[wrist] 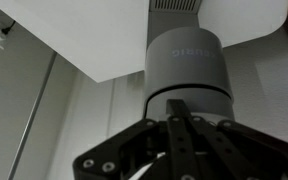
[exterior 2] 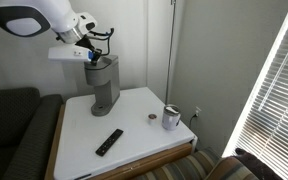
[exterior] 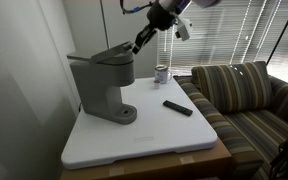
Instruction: Open the coffee maker machine
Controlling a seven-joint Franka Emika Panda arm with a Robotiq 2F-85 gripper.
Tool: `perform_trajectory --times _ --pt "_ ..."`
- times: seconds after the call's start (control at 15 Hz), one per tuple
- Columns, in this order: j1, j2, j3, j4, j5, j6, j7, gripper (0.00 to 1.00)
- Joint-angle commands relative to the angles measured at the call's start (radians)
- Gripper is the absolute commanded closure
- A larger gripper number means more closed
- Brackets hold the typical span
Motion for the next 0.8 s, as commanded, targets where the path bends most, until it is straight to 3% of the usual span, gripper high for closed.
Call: perform_trajectory --times 0.0,0.73 --pt "0.003 -0.049 -0.007 -0.027 -0.013 -0.031 0.005 1.0" --pt "0.006 -0.052 -0.025 0.011 -0.074 -0.036 0.01 1.0"
